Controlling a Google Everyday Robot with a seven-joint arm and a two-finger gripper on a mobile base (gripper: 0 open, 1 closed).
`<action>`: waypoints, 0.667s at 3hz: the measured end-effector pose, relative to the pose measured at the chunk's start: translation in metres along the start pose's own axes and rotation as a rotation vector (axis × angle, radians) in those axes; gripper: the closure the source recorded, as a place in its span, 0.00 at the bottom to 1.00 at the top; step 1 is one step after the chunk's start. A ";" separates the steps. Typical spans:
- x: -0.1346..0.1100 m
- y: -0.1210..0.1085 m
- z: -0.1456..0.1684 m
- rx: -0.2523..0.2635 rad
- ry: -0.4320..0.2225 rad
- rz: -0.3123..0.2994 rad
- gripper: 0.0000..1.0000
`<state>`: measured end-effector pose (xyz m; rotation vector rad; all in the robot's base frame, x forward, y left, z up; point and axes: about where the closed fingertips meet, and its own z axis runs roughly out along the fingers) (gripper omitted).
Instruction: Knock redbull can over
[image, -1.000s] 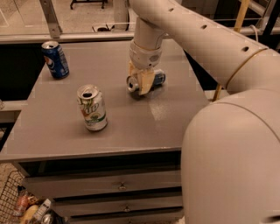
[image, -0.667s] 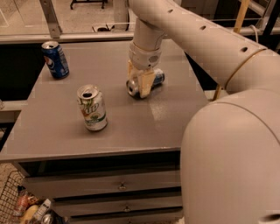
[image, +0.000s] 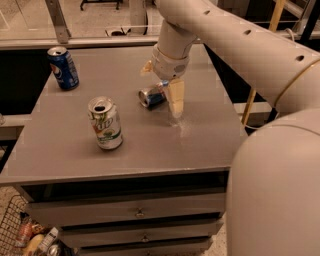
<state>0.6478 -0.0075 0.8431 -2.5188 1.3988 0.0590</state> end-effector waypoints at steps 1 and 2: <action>0.007 0.018 -0.025 0.074 0.000 0.043 0.00; 0.017 0.042 -0.046 0.123 0.005 0.107 0.00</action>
Offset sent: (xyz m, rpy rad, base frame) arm -0.0512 -0.0819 0.0521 0.1041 -0.1120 -0.2167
